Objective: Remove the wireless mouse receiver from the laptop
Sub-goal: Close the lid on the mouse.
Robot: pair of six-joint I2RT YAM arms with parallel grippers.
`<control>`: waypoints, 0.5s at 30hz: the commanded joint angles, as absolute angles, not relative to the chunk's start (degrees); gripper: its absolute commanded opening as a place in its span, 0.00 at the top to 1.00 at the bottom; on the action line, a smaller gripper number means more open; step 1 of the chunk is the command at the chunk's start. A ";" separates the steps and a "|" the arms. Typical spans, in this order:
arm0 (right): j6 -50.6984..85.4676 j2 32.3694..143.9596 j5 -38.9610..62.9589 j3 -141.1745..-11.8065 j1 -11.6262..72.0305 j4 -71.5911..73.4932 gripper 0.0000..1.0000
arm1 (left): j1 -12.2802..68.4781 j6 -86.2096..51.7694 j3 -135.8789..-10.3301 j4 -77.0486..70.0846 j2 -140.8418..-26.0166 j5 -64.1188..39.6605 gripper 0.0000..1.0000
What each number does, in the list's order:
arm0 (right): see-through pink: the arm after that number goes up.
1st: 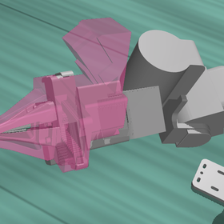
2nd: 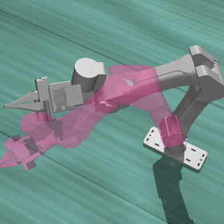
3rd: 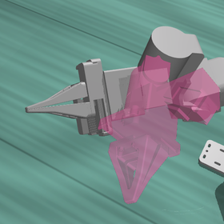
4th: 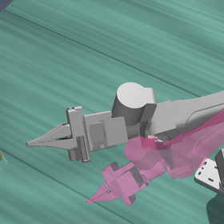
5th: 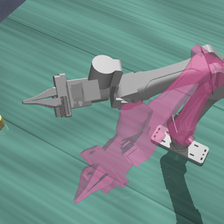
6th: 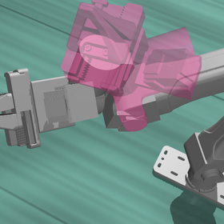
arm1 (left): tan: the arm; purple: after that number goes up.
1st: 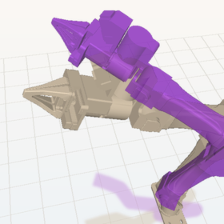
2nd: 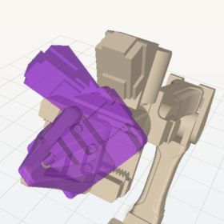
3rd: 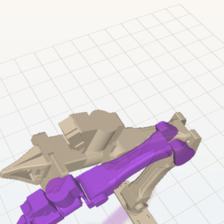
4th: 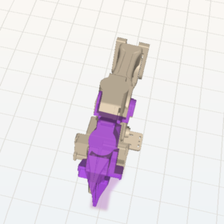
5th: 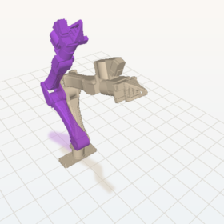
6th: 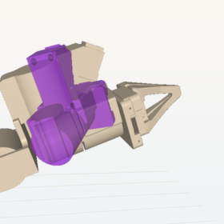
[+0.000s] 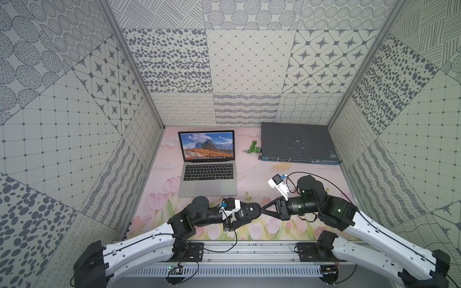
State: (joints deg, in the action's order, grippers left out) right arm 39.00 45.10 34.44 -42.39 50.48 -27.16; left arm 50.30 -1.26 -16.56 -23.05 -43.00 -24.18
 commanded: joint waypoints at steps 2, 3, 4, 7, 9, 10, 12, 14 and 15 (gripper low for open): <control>38.28 45.61 34.10 -43.87 50.80 -24.80 0.83 | 50.16 -1.93 -15.96 -28.65 -43.34 -25.14 0.49; 38.24 45.61 34.02 -43.79 50.80 -24.84 0.82 | 50.11 -1.94 -15.95 -28.65 -43.33 -25.14 0.49; 38.21 45.66 33.95 -43.71 50.80 -24.87 0.82 | 50.10 -1.97 -15.99 -28.65 -43.21 -25.11 0.49; 38.10 45.71 33.90 -43.50 50.81 -24.88 0.78 | 50.10 -1.95 -15.94 -28.65 -43.23 -25.05 0.49; 37.56 45.34 33.48 -43.78 50.81 -25.49 0.75 | 50.10 -1.85 -15.97 -28.65 -43.22 -25.06 0.49; 37.08 45.02 33.05 -44.08 50.82 -26.08 0.74 | 50.10 -1.85 -15.96 -28.59 -43.13 -25.05 0.49; 36.18 44.24 31.76 -44.69 50.80 -27.62 0.71 | 50.11 -1.80 -16.08 -28.48 -43.08 -25.20 0.49; 34.96 43.86 30.88 -45.71 50.80 -30.02 0.69 | 50.11 -1.76 -16.06 -28.31 -42.91 -25.16 0.49; 34.41 43.85 30.68 -46.39 50.81 -31.31 0.69 | 50.10 -1.79 -16.08 -28.23 -42.77 -25.14 0.49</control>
State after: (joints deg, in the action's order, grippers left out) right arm 37.21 45.04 32.62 -43.20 50.52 -29.41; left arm 50.30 -1.28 -16.12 -23.46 -43.16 -24.16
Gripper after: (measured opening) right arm 0.307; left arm 0.635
